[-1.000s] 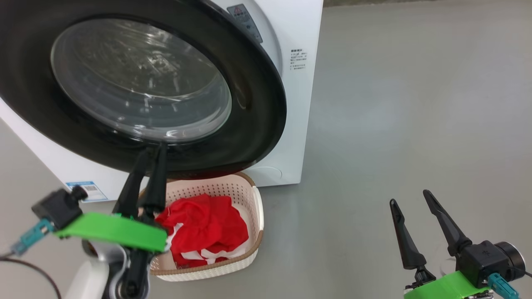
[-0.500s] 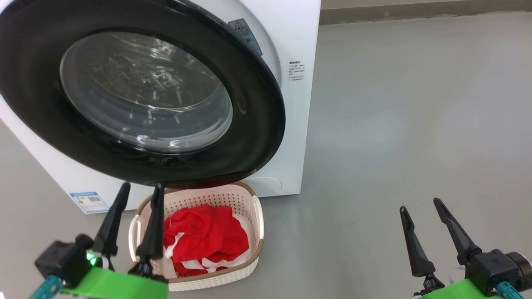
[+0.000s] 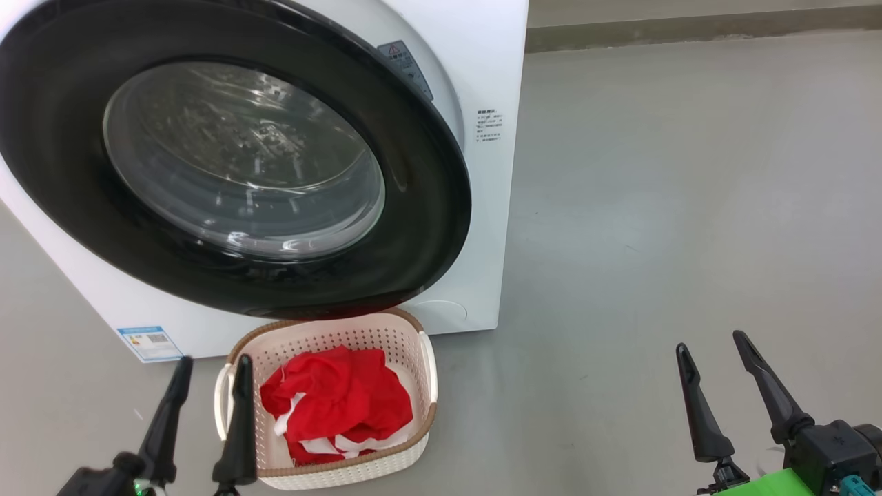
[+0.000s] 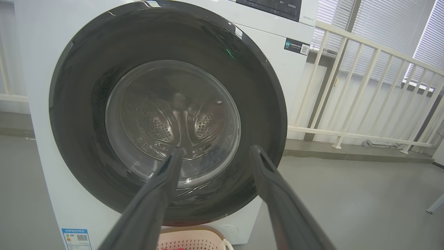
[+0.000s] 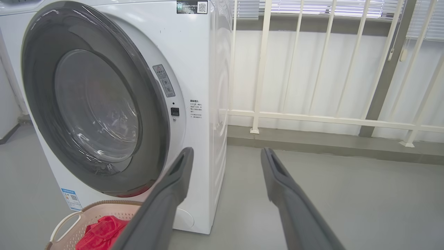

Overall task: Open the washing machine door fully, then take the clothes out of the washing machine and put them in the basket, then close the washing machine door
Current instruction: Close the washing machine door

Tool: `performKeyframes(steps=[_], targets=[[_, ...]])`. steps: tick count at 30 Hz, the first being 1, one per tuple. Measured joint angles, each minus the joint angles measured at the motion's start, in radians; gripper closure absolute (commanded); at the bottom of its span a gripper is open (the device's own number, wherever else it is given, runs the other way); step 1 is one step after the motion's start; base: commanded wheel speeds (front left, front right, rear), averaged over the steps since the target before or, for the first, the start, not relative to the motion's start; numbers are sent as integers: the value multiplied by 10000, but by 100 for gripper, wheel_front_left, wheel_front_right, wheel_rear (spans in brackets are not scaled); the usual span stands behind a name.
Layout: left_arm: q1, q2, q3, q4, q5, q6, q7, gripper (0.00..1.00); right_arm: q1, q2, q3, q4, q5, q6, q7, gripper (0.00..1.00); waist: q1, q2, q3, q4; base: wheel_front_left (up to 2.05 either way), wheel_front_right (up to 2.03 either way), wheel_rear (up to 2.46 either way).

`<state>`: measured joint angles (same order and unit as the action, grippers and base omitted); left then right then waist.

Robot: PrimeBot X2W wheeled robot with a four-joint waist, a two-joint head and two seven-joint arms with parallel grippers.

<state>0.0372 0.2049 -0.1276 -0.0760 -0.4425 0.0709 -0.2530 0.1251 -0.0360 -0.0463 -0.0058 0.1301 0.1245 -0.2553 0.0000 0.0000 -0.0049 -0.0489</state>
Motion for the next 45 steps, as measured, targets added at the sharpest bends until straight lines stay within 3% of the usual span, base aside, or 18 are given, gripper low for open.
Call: performKeyframes(steps=[12, 25, 26, 27, 28, 29, 45], targets=[[705, -639, 412, 128, 209, -27, -8, 0, 255, 6, -17, -205, -27, 0, 0, 0, 0, 0, -141, 90, 0, 0, 0], [705, -930, 596, 284, 393, -464, -8, 0, 350, 8, -13, -295, 0, 0, 0, 0, 0, 0, -68, 307, 0, 0, 0], [705, -930, 600, 284, 395, -466, -8, 0, 350, 8, -15, -295, 0, 0, 0, 2, 0, 0, -61, 331, 0, 0, 0], [705, -936, 600, 284, 397, -491, -8, 0, 350, 8, -17, -295, 0, 0, 0, 33, 0, 1, -54, 356, 0, 0, 0], [704, -940, 596, 284, 401, -552, -8, 0, 350, 8, -15, -293, 2, 0, 0, 73, 0, 0, -47, 383, 0, 0, 0], [701, -951, 589, 282, 428, -554, -8, 0, 350, 8, -10, -286, 2, 0, 0, 100, 0, 0, -41, 414, 0, 0, 0], [618, -1166, -100, 251, 648, -888, -8, 0, -638, -17, 867, 568, -447, 0, 0, 100, 0, 0, 186, 1448, 0, 0, 0]])
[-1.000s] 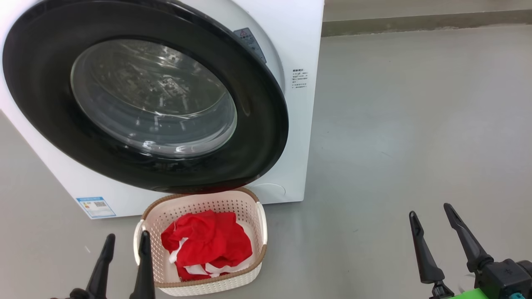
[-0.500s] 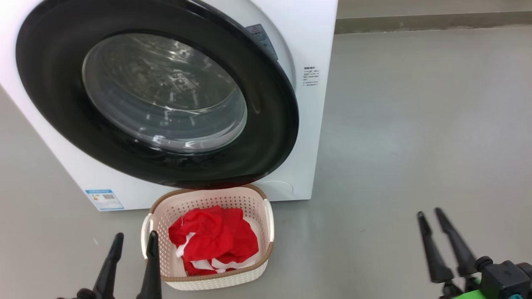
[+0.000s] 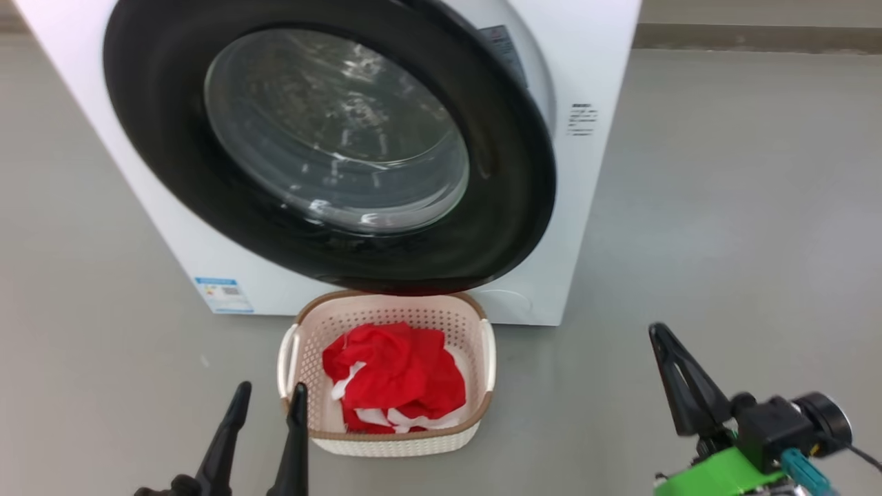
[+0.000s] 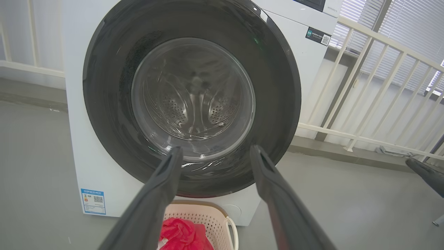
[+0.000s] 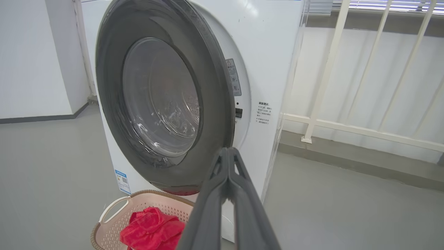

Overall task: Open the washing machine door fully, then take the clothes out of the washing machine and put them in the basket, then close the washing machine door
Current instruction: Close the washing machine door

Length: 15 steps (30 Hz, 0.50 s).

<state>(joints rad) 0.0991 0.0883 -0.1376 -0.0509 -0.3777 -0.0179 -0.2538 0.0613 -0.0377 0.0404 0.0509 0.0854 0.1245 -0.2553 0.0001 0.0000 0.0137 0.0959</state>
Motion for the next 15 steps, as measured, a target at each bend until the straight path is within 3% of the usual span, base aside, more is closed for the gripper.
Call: performKeyframes(steps=[6, 15], targets=[[-283, -54, -209, -48, 19, -15, 0, 0, -950, -31, 173, 616, -412, 0, 0, 100, 0, 0, 207, 539, 0, 0, 0], [-690, -90, -349, -159, 88, -94, 0, 0, -2780, -792, 474, 1695, -430, 0, 0, 100, 0, 0, 838, 1066, 0, 0, 0]])
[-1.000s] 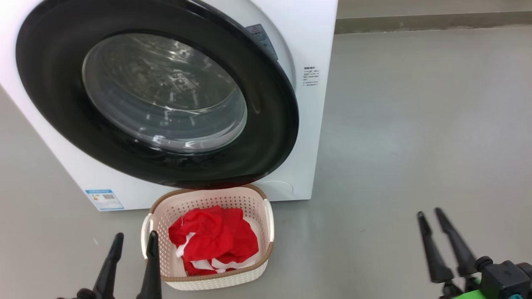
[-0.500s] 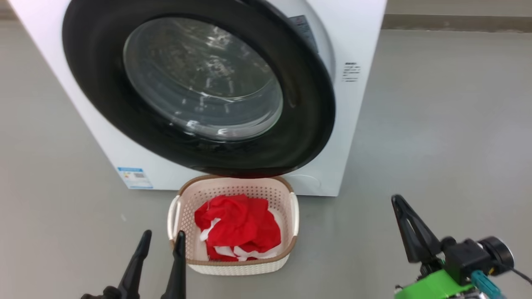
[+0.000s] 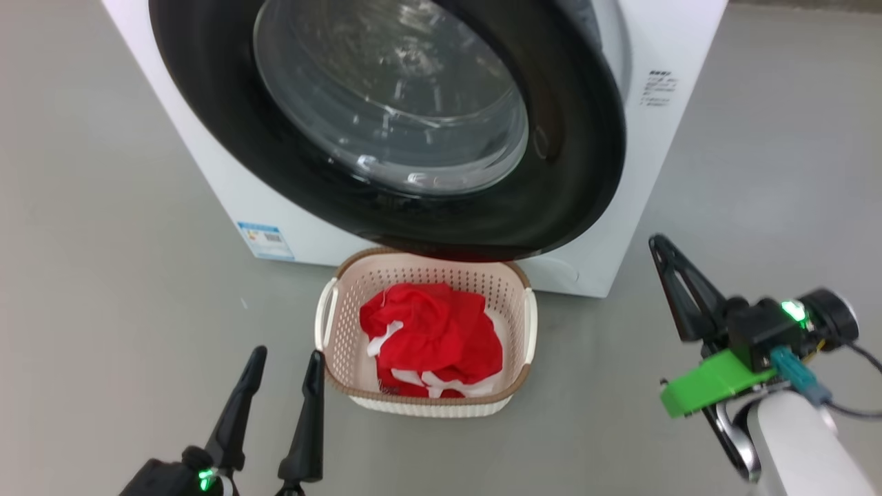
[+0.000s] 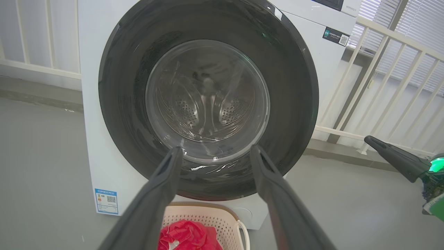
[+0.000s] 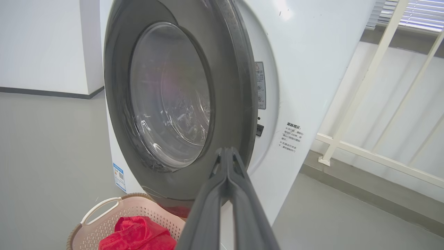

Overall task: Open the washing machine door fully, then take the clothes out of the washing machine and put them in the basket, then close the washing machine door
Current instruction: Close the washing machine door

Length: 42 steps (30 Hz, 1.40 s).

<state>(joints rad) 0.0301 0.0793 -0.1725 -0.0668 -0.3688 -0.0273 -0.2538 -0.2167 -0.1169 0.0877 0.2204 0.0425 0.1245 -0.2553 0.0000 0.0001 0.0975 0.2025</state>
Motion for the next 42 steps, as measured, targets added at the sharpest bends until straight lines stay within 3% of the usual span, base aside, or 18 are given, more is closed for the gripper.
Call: performKeyframes(steps=[24, 42], targets=[[-1169, -313, -207, -73, 0, -186, -2, 0, -4795, -1068, 1231, 2970, 272, 27, -2, 100, 0, -1, 1856, 933, 0, 0, 0], [-1569, -347, -493, -6, -73, -174, -2, 0, -6569, -1394, 512, 4544, 173, 92, -15, 100, 0, 0, 2516, 1397, 0, 0, 0]])
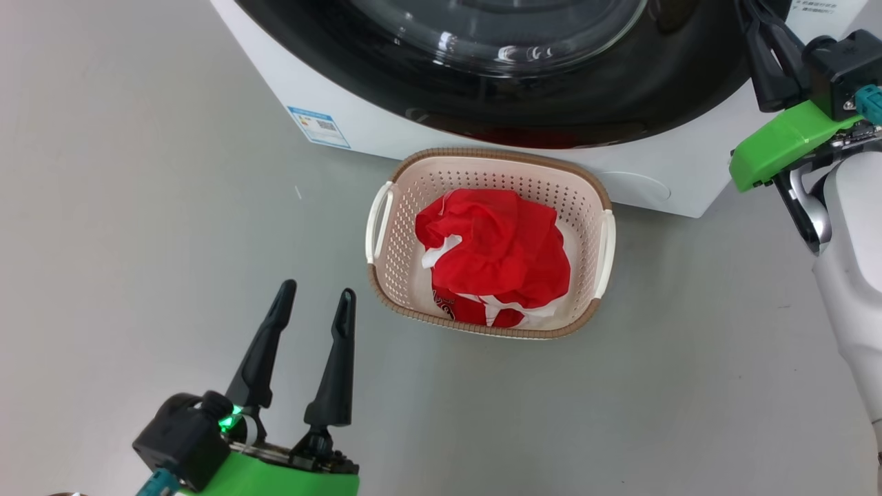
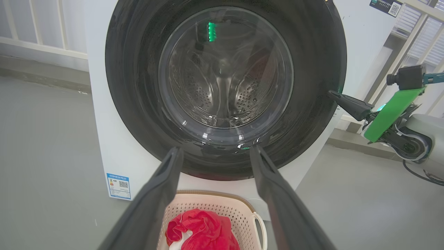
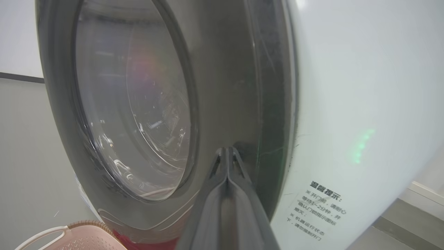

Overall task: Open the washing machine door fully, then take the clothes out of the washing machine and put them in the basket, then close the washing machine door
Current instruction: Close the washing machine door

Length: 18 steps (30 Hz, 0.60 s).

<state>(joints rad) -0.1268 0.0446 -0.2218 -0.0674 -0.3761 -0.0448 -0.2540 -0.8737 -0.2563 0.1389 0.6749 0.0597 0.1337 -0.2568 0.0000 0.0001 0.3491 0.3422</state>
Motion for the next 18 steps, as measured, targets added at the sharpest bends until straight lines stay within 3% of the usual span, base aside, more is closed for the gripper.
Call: performKeyframes(steps=[18], targets=[[-17, -4, -109, 127, -25, 13, 0, 0, -290, 307, -337, 267, -499, 67, -59, 100, 0, 0, -27, -57, 0, 0, 0]])
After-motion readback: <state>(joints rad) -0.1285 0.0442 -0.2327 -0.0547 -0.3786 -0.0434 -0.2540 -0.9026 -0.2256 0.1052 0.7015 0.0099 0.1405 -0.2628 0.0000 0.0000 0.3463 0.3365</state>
